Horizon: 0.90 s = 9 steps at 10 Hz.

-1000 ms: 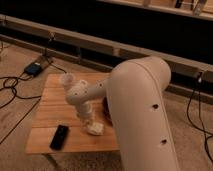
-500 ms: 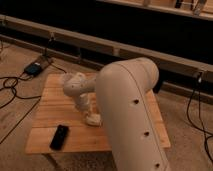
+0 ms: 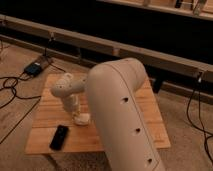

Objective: Wipe the white sponge on the table

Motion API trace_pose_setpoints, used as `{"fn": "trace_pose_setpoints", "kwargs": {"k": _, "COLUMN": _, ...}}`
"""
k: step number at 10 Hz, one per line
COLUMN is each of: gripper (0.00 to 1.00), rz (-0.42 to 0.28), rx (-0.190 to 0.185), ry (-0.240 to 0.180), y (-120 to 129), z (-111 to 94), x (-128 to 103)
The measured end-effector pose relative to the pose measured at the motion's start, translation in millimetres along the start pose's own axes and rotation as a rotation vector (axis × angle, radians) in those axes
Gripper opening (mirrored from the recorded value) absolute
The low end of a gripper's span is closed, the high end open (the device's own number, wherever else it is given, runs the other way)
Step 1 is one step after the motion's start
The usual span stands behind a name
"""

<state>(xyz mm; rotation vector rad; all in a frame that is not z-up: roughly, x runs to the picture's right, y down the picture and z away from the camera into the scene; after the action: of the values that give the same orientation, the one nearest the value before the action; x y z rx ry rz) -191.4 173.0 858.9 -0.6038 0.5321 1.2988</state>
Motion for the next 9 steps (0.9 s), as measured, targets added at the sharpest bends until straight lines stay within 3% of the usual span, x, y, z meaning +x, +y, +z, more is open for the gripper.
{"fn": "trace_pose_setpoints", "kwargs": {"k": 4, "gripper": 0.0, "rz": -0.061, "rx": -0.051, "ry": 0.033, "y": 26.7, "z": 2.7, "x": 36.3}}
{"fn": "trace_pose_setpoints", "kwargs": {"k": 7, "gripper": 0.0, "rz": -0.043, "rx": -0.036, "ry": 0.057, "y": 6.4, "z": 2.3, "x": 60.9}}
{"fn": "trace_pose_setpoints", "kwargs": {"k": 9, "gripper": 0.0, "rz": -0.02, "rx": -0.011, "ry": 0.046, "y": -17.4, "z": -8.6, "x": 64.1}}
